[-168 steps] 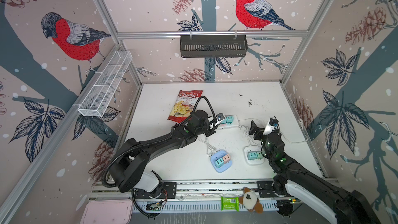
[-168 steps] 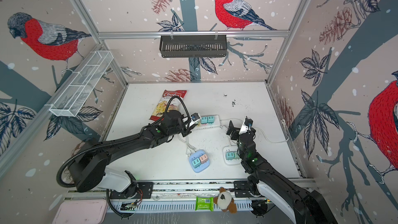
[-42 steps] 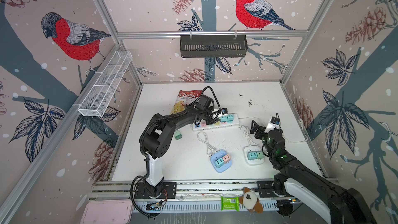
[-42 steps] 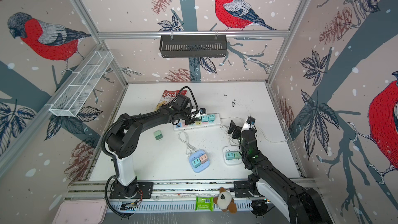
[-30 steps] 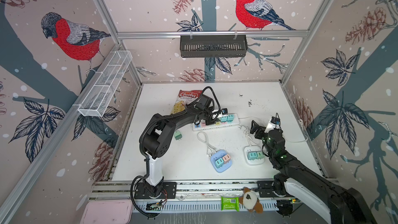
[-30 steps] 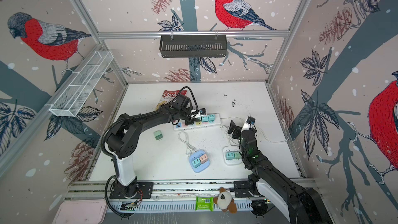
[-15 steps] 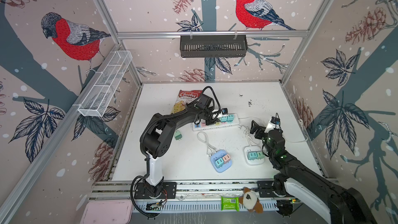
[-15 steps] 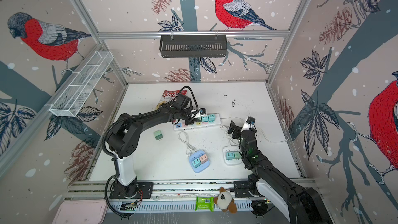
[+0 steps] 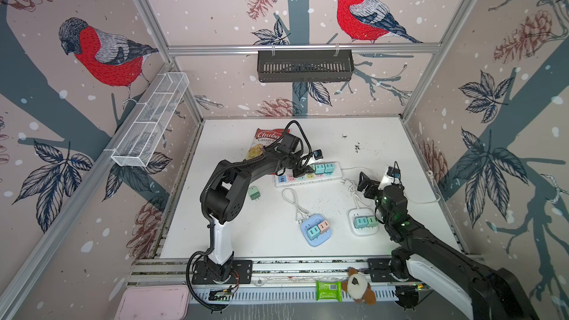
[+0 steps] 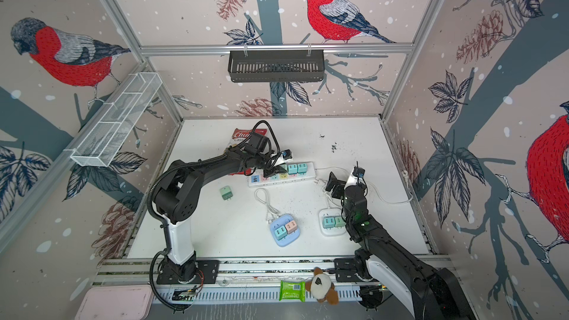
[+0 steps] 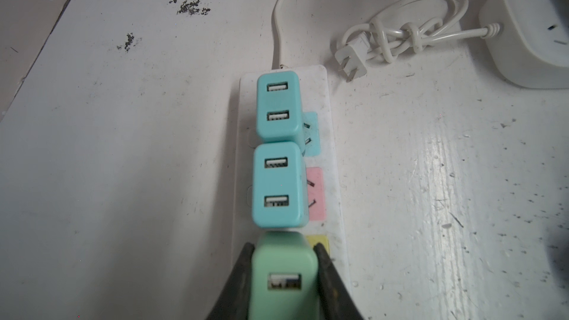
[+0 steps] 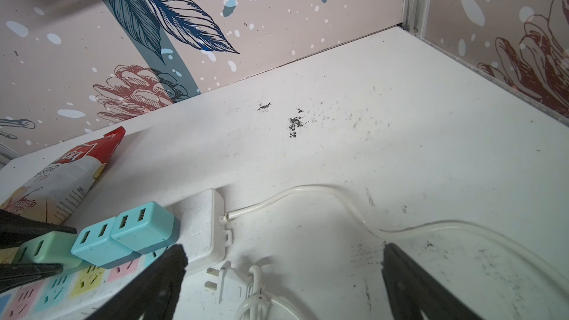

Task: Insert the plug
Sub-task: 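Lower the green charger with the left gripper into the yellow socket, then open the left gripper and lift it away from the plugged charger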

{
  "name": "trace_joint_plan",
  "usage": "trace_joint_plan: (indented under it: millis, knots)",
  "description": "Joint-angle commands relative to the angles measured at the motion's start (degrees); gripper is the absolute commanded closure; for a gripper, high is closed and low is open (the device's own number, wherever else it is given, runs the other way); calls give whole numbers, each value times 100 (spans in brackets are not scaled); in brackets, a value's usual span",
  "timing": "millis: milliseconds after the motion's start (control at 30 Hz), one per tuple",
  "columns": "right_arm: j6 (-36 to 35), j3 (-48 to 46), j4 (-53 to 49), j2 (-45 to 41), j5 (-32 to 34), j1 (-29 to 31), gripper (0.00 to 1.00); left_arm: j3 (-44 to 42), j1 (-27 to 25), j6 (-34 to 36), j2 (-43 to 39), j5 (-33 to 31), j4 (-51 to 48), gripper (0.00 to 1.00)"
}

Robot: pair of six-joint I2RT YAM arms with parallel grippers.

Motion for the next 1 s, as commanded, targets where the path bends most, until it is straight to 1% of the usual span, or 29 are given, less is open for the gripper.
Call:
trace_joint_plan:
  millis: [0, 133, 433, 600, 800, 967]
  knots:
    - [20, 39, 38, 10, 0, 8, 1, -126, 11, 16, 63, -109, -691, 100]
    - [20, 48, 34, 7, 0, 1, 0, -71, 6, 157, 102, 25, -850, 100]
    - [22, 52, 33, 23, 2, 6, 1, -244, 14, 80, -106, -61, -803, 100]
    - [22, 54, 35, 21, 0, 4, 1, -206, 3, 30, -147, 57, -790, 100]
    - [19, 49, 33, 20, -9, 1, 0, 14, 14, -23, 184, -178, -912, 100]
    - [29, 57, 25, 23, -4, 6, 1, -33, 4, -28, 131, -187, -890, 100]
